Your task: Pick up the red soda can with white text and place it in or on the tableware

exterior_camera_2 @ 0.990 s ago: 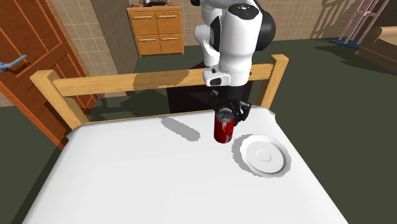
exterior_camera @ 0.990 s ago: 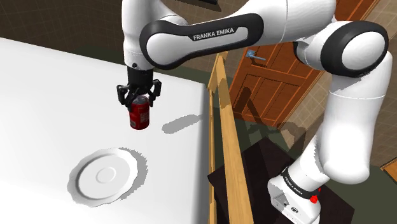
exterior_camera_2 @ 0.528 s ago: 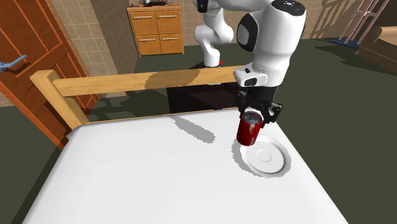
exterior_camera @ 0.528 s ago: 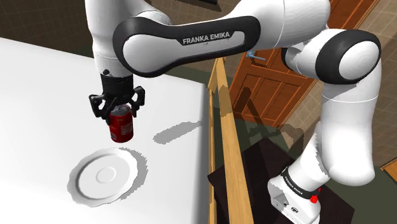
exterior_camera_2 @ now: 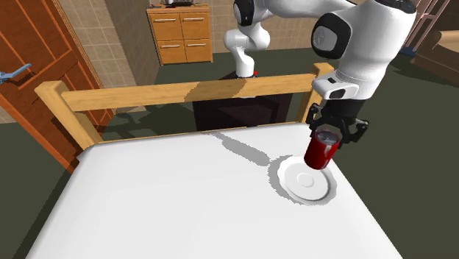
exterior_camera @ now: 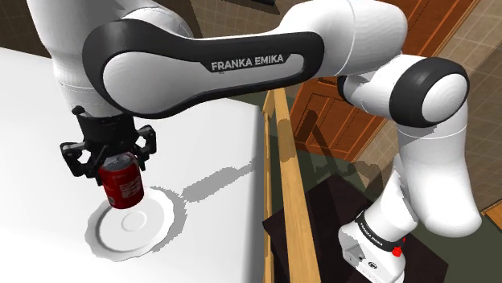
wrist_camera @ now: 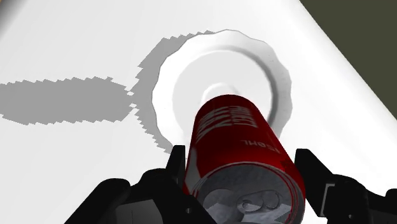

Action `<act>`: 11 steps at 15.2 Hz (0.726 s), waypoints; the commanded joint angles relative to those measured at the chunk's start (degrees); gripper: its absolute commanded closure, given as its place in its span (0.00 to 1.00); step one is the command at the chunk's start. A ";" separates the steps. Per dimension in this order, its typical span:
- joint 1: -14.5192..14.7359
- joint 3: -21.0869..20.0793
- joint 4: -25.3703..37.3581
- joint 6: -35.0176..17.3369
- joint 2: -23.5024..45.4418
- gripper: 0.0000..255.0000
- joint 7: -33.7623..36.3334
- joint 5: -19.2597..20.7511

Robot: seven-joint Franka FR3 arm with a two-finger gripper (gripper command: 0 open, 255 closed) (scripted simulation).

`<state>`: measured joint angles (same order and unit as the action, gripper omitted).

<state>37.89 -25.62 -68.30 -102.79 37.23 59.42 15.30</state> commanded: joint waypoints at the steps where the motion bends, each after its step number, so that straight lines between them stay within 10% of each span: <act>1: 0.26 0.01 -0.93 -1.13 0.21 1.00 0.58 0.16; 11: -0.28 0.52 -6.44 -7.87 1.66 1.00 1.32 0.97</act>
<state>37.69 -25.17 -74.31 -109.97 38.68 60.73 16.17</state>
